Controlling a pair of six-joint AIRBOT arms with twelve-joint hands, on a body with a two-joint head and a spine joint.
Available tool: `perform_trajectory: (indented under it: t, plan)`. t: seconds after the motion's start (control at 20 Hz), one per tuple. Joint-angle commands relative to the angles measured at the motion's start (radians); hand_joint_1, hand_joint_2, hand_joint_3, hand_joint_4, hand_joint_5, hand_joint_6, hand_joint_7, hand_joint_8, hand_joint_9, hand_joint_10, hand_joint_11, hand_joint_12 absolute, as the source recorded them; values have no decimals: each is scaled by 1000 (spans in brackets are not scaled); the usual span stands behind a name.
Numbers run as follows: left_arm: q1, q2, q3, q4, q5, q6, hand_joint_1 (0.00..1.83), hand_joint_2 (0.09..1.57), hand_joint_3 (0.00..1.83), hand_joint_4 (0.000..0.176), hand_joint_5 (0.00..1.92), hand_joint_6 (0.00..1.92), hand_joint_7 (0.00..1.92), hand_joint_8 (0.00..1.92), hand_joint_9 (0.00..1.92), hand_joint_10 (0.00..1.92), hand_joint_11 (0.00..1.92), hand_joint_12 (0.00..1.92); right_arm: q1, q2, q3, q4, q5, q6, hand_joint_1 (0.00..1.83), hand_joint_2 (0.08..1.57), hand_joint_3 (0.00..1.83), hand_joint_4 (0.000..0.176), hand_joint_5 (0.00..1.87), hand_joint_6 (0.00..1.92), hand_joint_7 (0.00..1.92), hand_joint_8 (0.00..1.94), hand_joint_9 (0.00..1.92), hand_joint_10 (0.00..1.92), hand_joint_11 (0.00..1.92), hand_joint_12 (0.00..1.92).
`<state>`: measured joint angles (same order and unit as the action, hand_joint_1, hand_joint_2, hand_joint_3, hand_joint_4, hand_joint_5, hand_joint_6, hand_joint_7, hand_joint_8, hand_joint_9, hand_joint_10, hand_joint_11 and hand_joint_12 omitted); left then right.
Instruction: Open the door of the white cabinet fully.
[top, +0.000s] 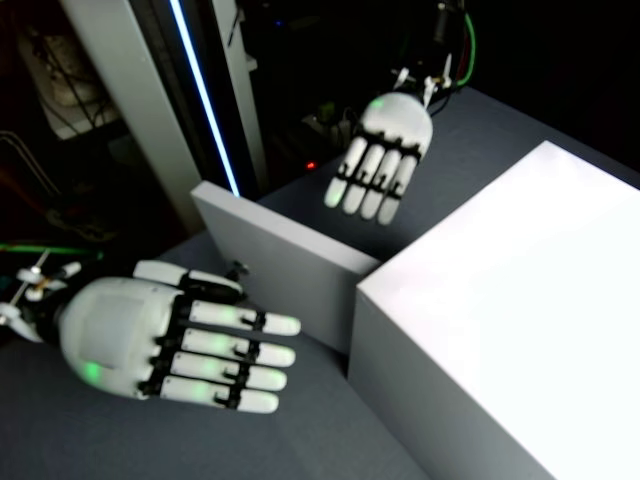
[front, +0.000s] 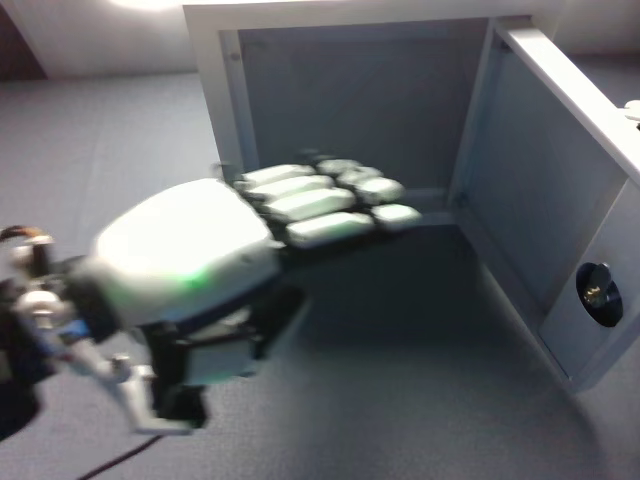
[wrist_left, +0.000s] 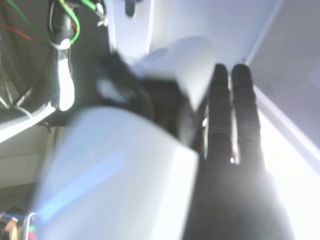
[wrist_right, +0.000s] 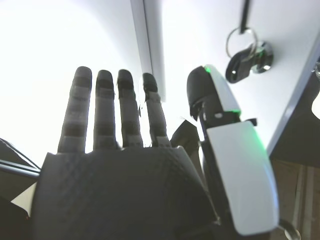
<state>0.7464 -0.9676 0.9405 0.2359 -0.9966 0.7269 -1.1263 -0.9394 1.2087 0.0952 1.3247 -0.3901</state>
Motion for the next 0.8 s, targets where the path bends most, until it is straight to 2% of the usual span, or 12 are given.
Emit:
perform_trajectory:
  t: [0.0,0.05,0.15,0.2,0.3,0.4,0.45,0.55,0.6,0.65,0.7,0.75]
  plan:
    - [14,26,-11,-47,-160,17,1010,1372,540,0,150,0,97,4,122,2,176,8,8,8,0,41,128,9,591,1368,0,24,212,0,174,3,132,4,130,32]
    - [35,44,-20,-71,-176,34,927,1505,484,0,97,0,48,6,77,0,131,1,7,9,0,46,131,9,577,1375,1,12,213,1,185,5,141,5,128,31]
    - [73,88,-37,-124,-203,78,877,1568,401,0,125,0,68,0,65,0,83,1,2,15,-3,60,143,9,612,1385,2,16,214,0,147,0,115,0,112,25]
    - [86,104,-40,-148,-211,98,175,1570,243,0,157,1,99,1,79,2,89,5,-2,18,-5,67,149,9,623,1387,2,5,207,0,140,0,106,0,99,20]
    - [117,134,-47,-208,-253,135,551,1571,443,0,85,0,49,1,47,3,81,13,-17,20,-11,86,170,8,654,1389,1,1,206,1,136,3,112,4,118,28]
    - [152,169,-66,-257,-311,167,466,1571,379,0,55,0,29,0,40,0,97,31,-21,22,-13,95,180,8,673,1387,0,2,211,2,142,3,119,5,127,31]
    - [171,187,-77,-281,-342,185,300,1571,327,0,85,4,39,1,52,2,78,42,-21,23,-13,96,180,8,682,1390,1,0,189,0,145,3,117,3,123,29]
    - [199,213,-89,-324,-394,210,210,1571,336,0,90,1,57,1,61,1,56,42,-22,24,-13,101,184,6,696,1388,0,0,190,1,151,4,119,3,121,28]
    - [213,223,-93,-360,-428,230,190,1571,418,0,110,20,71,3,65,0,41,196,-25,24,-13,108,191,5,697,1391,1,0,180,0,156,5,114,1,108,22]
    - [220,226,-94,-386,-450,243,310,1571,439,0,121,4,84,3,75,0,7,343,-27,24,-14,113,198,5,661,1395,3,0,180,0,163,5,124,4,112,23]
    - [224,226,-92,-408,-464,251,310,1571,439,0,121,4,84,3,75,0,7,343,-28,24,-15,118,206,5,661,1395,3,0,180,0,163,5,124,4,112,23]
    - [226,221,-85,-436,-476,259,401,1571,455,0,126,1,93,1,85,0,1,412,-28,25,-16,123,217,5,654,1394,2,0,181,0,162,4,125,3,109,22]
